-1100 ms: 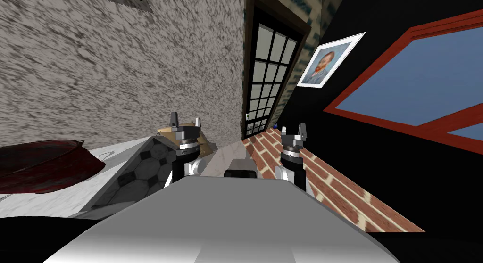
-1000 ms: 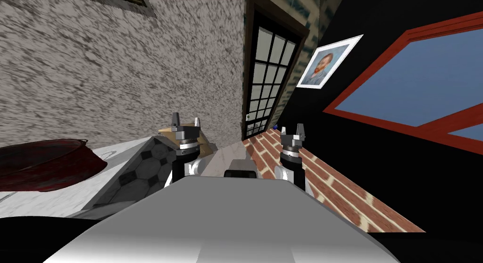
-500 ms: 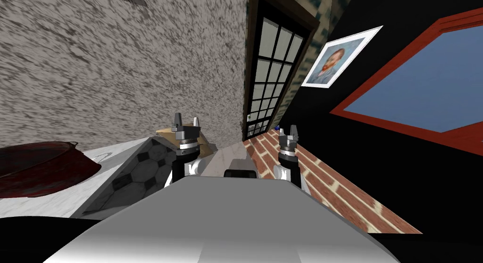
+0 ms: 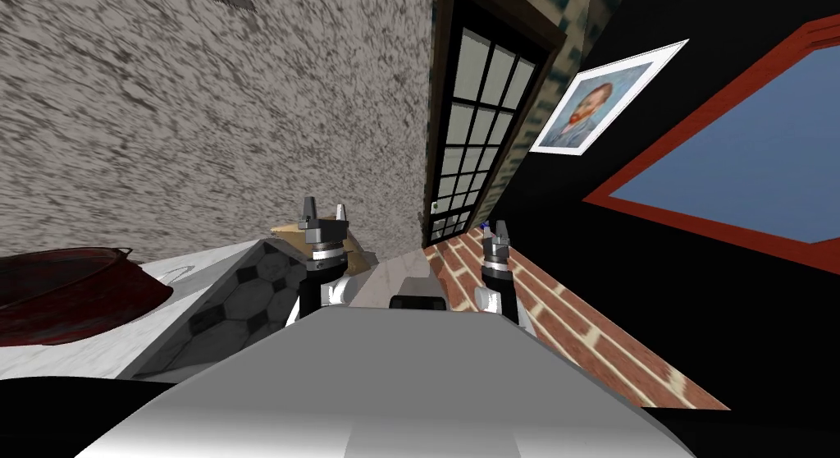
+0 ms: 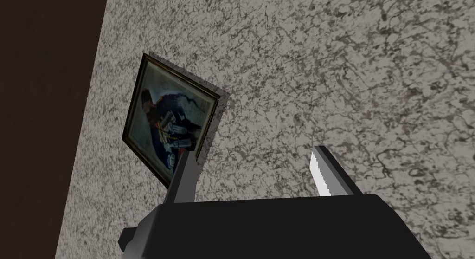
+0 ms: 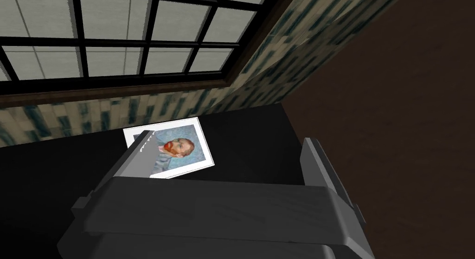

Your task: Pull the door open

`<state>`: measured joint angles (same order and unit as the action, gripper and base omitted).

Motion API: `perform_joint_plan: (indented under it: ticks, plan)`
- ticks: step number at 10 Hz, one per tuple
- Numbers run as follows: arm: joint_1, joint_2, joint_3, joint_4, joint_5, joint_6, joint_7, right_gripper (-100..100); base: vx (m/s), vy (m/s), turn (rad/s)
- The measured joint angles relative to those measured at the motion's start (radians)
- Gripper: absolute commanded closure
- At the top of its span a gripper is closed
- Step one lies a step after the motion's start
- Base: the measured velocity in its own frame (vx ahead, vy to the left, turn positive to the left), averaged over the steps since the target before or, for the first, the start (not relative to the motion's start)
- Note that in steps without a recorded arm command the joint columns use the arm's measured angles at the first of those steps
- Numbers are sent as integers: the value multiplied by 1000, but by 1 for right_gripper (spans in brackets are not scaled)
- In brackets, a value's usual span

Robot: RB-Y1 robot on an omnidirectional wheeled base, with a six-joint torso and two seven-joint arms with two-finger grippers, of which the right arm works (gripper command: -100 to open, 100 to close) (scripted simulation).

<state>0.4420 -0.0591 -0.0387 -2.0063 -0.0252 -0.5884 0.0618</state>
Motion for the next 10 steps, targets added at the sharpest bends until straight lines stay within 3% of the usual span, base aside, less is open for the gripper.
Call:
perform_joint_plan:
  ticks: [10]
  plan:
    - [-111, -19, -36, 270, 89, -53, 245, -100, 90, -34, 67]
